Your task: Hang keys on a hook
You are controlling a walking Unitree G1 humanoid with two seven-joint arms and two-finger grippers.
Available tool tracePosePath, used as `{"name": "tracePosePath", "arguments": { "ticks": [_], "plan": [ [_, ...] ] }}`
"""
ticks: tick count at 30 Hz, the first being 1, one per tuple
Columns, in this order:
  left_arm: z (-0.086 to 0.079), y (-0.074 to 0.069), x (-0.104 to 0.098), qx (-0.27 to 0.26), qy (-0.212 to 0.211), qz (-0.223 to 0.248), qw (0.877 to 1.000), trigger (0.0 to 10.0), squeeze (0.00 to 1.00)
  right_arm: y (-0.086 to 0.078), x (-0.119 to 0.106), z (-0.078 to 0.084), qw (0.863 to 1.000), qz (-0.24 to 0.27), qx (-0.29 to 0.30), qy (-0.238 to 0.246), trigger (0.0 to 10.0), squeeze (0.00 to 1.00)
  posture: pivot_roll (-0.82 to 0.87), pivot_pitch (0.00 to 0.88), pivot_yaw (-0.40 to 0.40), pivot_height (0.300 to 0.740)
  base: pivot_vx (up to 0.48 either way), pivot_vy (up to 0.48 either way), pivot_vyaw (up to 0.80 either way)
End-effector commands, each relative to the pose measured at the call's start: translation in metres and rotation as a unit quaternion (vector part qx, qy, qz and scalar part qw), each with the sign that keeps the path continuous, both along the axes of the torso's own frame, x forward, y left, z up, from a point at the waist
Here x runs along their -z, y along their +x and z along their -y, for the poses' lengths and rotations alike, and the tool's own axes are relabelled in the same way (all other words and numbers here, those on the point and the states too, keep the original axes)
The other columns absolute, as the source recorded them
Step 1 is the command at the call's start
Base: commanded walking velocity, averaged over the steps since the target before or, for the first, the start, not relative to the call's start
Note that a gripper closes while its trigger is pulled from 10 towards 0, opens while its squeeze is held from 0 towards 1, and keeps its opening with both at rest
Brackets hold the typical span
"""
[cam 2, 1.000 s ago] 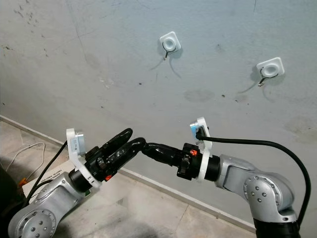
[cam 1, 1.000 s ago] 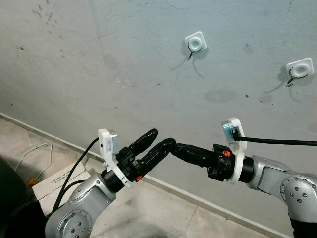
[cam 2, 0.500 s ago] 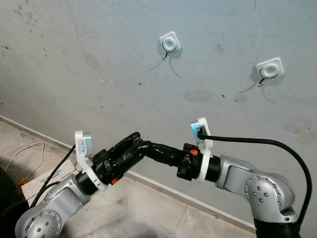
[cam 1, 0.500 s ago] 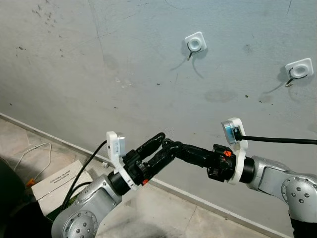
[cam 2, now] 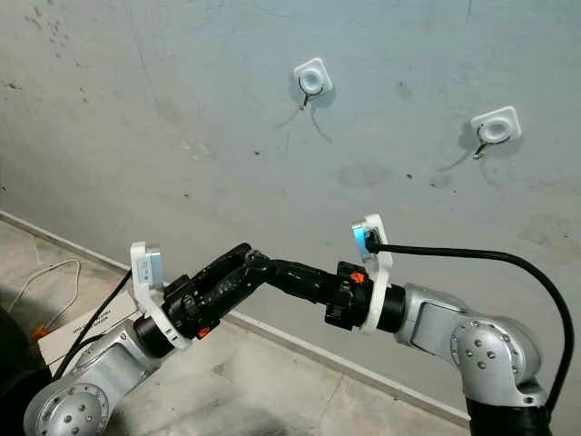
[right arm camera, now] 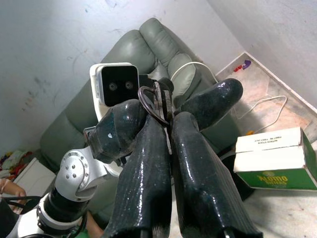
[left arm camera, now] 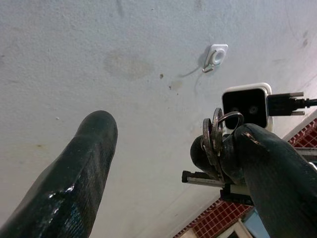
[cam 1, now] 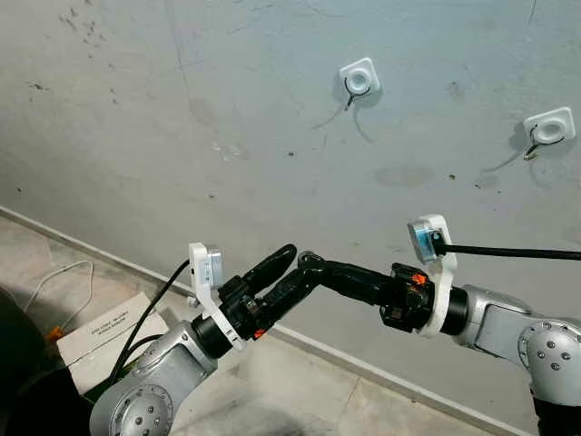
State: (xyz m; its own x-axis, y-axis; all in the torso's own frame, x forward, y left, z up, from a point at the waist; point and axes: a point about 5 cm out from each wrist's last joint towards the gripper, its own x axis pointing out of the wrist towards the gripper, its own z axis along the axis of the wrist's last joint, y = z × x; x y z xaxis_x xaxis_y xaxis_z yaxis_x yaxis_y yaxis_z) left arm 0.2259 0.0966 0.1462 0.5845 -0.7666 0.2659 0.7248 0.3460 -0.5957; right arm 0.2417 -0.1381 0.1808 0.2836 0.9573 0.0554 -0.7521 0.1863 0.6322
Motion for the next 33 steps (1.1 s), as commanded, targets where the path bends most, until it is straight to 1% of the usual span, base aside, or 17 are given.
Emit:
{"name": "tracePosePath", "arguments": {
  "ticks": [1,4,5,6,7,8,9,12,13,14,15,16,17,18,19,26,33],
  "plan": [
    [-0.002,0.003,0.003,-0.009,0.003,-0.01,1.0,0.0,0.0,-0.002,-0.008,0.001,1.0,0.012,-0.012,0.011,10.0,0.0,-0.04,0.1,-0.038,0.74,0.0,0.0,0.0],
    [0.001,0.004,0.002,-0.004,-0.002,-0.01,1.0,0.0,0.0,-0.003,-0.008,0.001,1.0,0.011,-0.013,0.011,10.0,0.0,-0.04,0.1,-0.038,0.74,0.0,0.0,0.0],
    [0.003,0.004,0.002,0.002,-0.006,-0.01,1.0,0.5,0.0,-0.003,-0.008,0.0,1.0,0.011,-0.014,0.012,10.0,0.0,-0.05,0.099,-0.038,0.74,0.0,0.0,0.0],
    [0.005,0.004,0.002,0.006,-0.008,-0.01,1.0,0.5,0.0,-0.003,-0.008,0.0,1.0,0.011,-0.015,0.012,10.0,0.0,-0.05,0.099,-0.038,0.74,0.0,0.0,0.0],
    [0.007,0.004,0.002,0.009,-0.01,-0.009,1.0,1.3,0.0,-0.004,-0.009,0.0,1.0,0.01,-0.015,0.012,10.0,0.0,-0.05,0.099,-0.038,0.74,0.0,0.0,0.0],
    [0.007,0.004,0.002,0.009,-0.01,-0.009,1.0,1.3,0.0,-0.004,-0.009,0.0,1.0,0.01,-0.015,0.012,10.0,0.0,-0.05,0.099,-0.038,0.74,0.0,0.0,0.0],
    [0.007,0.005,0.001,0.01,-0.012,-0.009,1.0,1.7,0.0,-0.004,-0.009,0.0,1.0,0.01,-0.015,0.012,10.0,0.0,-0.05,0.1,-0.038,0.74,0.0,0.0,0.0],
    [0.008,0.006,0.001,0.013,-0.018,-0.01,1.0,1.7,0.0,-0.004,-0.009,0.0,1.0,0.009,-0.017,0.012,10.0,0.0,-0.05,0.1,-0.038,0.74,0.0,0.0,0.0],
    [0.009,0.006,0.001,0.014,-0.02,-0.011,1.0,0.5,0.0,-0.004,-0.009,0.001,1.0,0.009,-0.017,0.012,10.0,0.0,-0.05,0.1,-0.038,0.74,0.0,0.0,0.0],
    [0.009,0.007,0.001,0.015,-0.021,-0.011,1.0,0.5,0.0,-0.005,-0.009,0.001,1.0,0.008,-0.017,0.012,10.0,0.0,-0.05,0.1,-0.038,0.74,0.0,0.0,0.0],
    [0.01,0.007,0.001,0.015,-0.022,-0.012,1.0,0.0,0.0,-0.005,-0.008,0.001,1.0,0.008,-0.018,0.012,10.0,0.0,-0.05,0.1,-0.038,0.74,0.0,0.0,0.0],
    [0.01,0.007,0.001,0.015,-0.022,-0.012,1.0,0.0,0.0,-0.005,-0.008,0.001,1.0,0.008,-0.018,0.011,10.0,0.0,-0.05,0.1,-0.038,0.74,0.0,0.0,0.0],
    [0.01,0.007,0.001,0.015,-0.022,-0.011,1.0,0.6,0.0,-0.005,-0.008,0.001,1.0,0.008,-0.017,0.01,10.0,0.0,-0.05,0.1,-0.038,0.74,0.0,0.0,0.0],
    [0.009,0.007,0.001,0.013,-0.023,-0.011,1.0,7.3,0.0,-0.005,-0.008,0.002,1.0,0.007,-0.016,0.008,10.0,0.0,-0.05,0.098,-0.04,0.74,0.0,0.0,0.0],
    [0.009,0.007,0.0,0.011,-0.025,-0.011,1.0,10.0,0.0,-0.005,-0.007,0.002,1.0,0.007,-0.016,0.007,10.0,0.0,-0.05,0.098,-0.04,0.74,0.0,0.0,0.0],
    [-0.004,0.008,-0.001,-0.016,-0.04,-0.017,0.999,10.0,0.0,-0.006,-0.006,0.002,1.0,0.005,-0.019,0.004,10.0,0.0,-0.05,0.097,-0.04,0.74,0.0,0.0,0.0],
    [-0.01,0.008,-0.003,-0.018,-0.056,-0.022,0.998,10.0,0.0,-0.004,-0.005,0.004,1.0,0.002,-0.014,0.003,10.0,0.0,-0.05,0.094,-0.044,0.74,0.0,0.0,0.0]
  ]
}}
